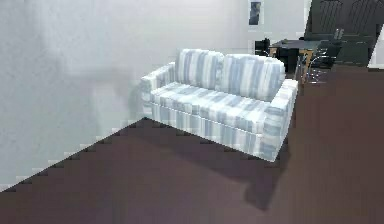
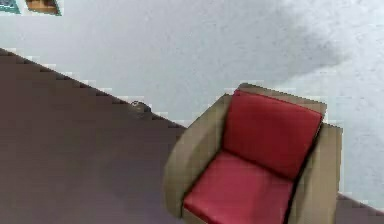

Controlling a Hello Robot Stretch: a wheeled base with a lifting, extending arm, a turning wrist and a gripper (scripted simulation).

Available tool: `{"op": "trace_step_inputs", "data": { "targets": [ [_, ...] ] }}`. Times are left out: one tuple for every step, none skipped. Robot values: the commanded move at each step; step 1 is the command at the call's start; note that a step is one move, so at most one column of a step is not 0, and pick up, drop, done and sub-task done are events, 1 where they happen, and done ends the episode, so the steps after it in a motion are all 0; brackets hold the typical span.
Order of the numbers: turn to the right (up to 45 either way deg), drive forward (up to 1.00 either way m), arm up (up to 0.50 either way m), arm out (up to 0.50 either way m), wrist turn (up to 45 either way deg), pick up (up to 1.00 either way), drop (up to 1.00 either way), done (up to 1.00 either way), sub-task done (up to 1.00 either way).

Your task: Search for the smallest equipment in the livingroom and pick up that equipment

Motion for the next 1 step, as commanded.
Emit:
{"op": "trace_step_inputs", "data": {
  "targets": [
    [39.0,0.0,0.0,0.0,0.0,0.0,0.0,0.0,0.0]
  ]
}}
